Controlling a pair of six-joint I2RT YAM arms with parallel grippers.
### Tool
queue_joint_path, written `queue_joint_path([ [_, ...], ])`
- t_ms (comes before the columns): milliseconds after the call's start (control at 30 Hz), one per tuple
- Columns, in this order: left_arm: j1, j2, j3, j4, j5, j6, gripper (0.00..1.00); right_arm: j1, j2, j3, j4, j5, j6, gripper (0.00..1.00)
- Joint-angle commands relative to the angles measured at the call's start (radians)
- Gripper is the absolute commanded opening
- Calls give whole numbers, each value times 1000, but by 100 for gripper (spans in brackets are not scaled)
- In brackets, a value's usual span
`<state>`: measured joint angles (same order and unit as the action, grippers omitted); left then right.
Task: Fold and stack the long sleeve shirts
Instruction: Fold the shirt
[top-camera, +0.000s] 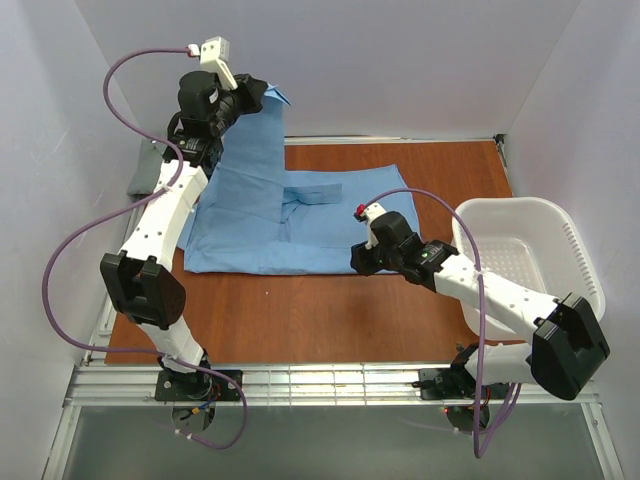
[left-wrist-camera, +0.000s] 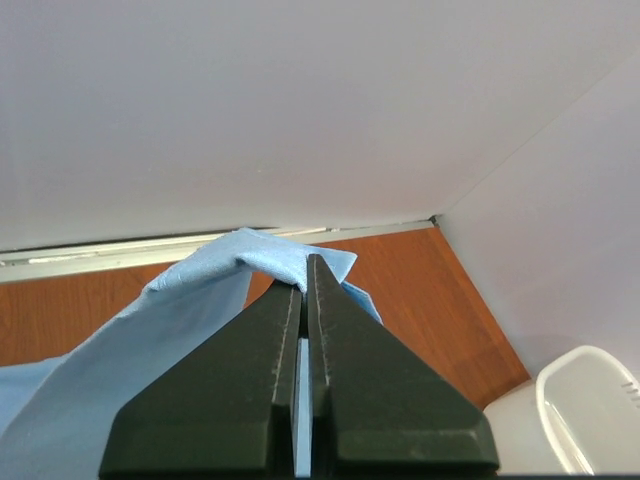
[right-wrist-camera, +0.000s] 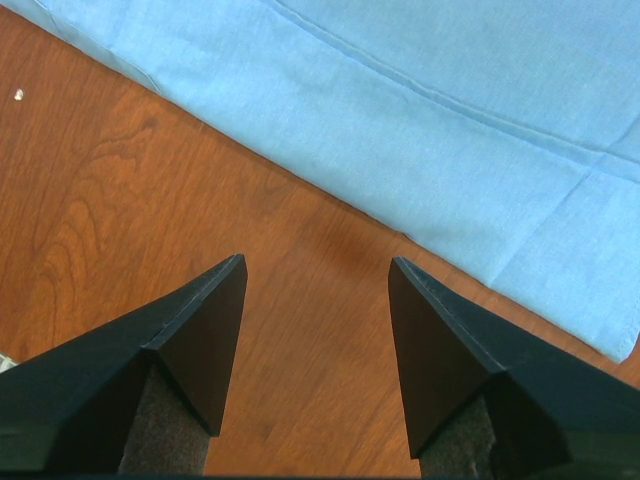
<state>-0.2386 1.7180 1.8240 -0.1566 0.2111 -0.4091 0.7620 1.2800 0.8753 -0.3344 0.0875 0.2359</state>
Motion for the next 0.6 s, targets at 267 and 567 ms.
queue_joint_path([
  [267, -114, -176, -336, 0, 10, -157, 2, -3, -70, -28, 31, 46, 40, 54],
  [567, -364, -359, -681, 117, -173, -516, 3, -18, -186, -97, 41, 168, 144, 54],
])
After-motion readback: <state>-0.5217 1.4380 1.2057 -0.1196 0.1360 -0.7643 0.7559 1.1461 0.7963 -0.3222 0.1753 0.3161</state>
